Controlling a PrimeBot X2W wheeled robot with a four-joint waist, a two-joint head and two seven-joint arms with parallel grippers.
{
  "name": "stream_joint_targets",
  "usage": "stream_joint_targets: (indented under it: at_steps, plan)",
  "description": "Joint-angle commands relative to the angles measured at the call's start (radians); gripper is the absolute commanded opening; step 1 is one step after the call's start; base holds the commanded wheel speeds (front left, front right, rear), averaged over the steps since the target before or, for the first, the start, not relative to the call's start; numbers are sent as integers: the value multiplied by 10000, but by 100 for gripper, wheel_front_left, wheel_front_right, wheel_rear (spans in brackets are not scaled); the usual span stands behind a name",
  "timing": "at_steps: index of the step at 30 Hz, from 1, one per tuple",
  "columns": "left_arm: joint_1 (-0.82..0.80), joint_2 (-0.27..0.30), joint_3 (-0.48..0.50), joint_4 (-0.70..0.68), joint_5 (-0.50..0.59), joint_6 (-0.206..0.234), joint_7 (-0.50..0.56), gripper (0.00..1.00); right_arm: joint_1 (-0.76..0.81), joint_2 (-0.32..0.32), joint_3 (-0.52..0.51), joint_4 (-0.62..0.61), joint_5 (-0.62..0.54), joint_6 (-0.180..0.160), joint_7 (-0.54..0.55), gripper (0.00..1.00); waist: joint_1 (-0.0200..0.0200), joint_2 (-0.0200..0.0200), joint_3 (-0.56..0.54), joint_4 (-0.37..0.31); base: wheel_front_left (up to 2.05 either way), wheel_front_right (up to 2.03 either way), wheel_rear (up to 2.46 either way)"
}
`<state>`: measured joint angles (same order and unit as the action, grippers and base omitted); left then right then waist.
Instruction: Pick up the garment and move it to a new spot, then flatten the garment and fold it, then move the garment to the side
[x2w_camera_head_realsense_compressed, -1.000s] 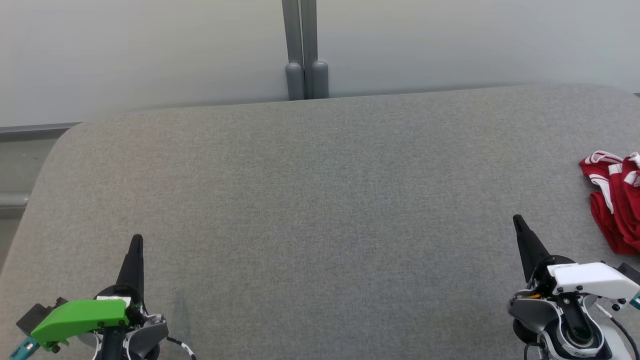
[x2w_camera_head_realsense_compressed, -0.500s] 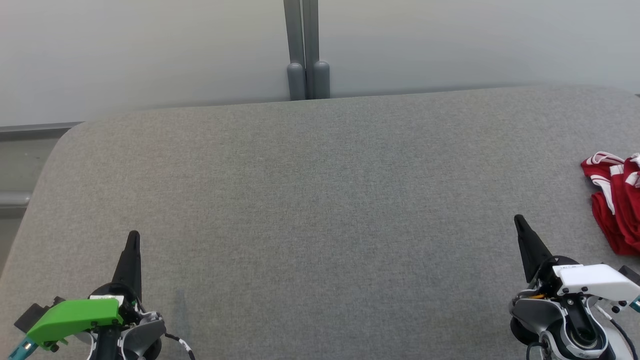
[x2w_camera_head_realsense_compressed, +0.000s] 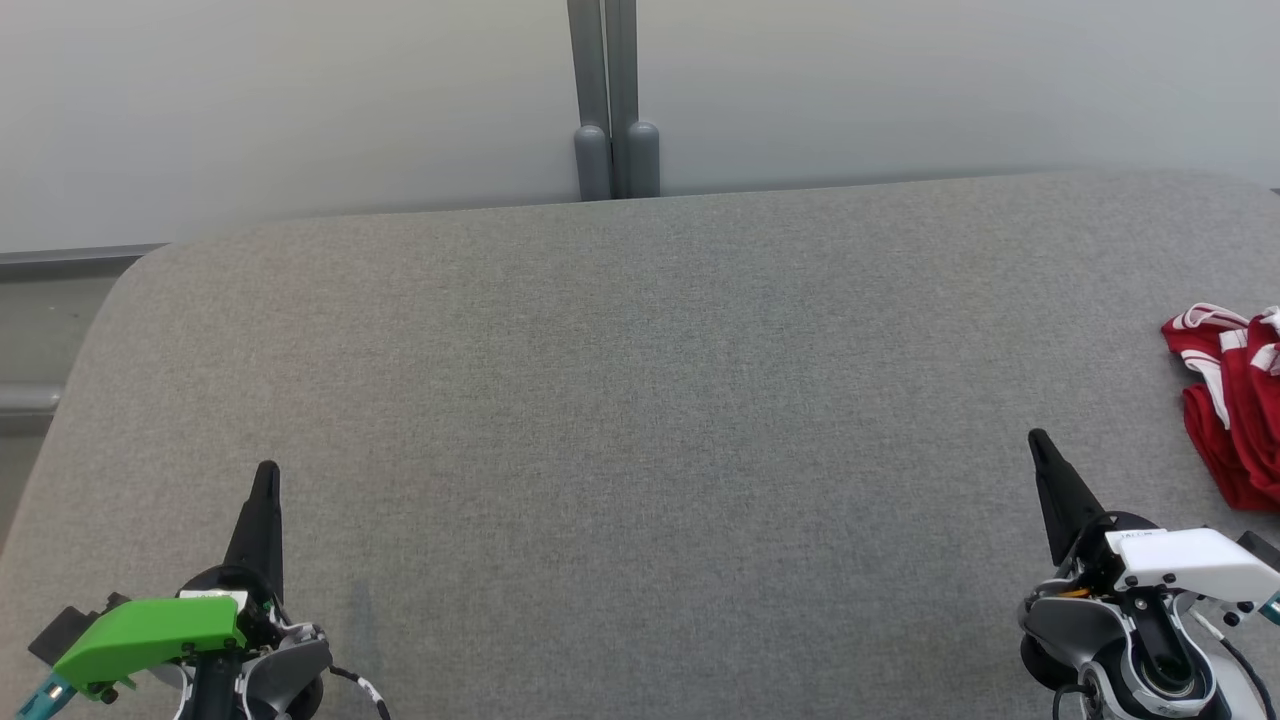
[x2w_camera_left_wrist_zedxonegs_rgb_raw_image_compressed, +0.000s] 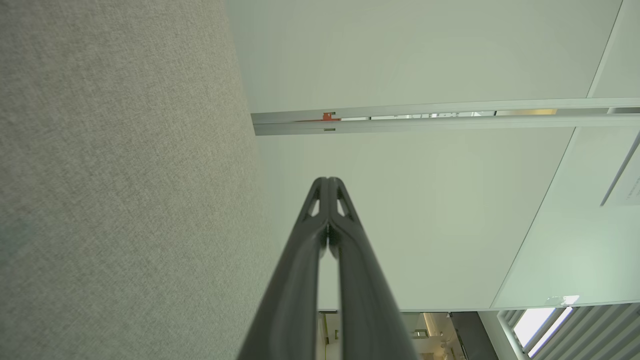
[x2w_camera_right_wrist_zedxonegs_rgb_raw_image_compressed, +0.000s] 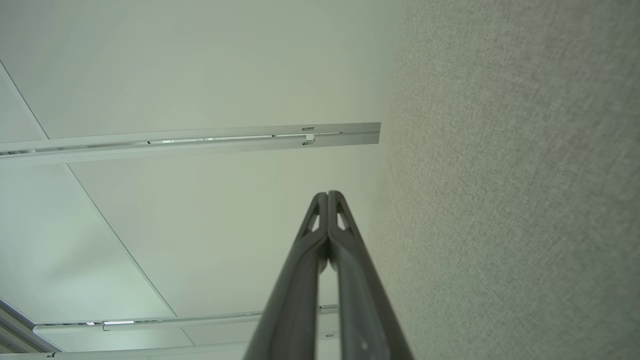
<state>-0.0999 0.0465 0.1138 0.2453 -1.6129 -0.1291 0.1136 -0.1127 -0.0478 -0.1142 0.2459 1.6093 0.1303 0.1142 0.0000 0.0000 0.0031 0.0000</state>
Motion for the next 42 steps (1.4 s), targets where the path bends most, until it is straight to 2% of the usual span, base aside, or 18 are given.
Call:
stream_joint_targets:
  at_steps: [1, 42]
  plan:
    - [-159, 69, 28, -22, -7, -60, 41, 0, 98, -45, -19, -55, 67, 7, 37, 0, 0, 0, 0, 0, 0, 0, 0]
    - [-143, 69, 27, -24, -7, -59, 41, 0, 98, -43, -16, -53, 69, 7, 35, 0, 0, 0, 0, 0, 0, 0, 0]
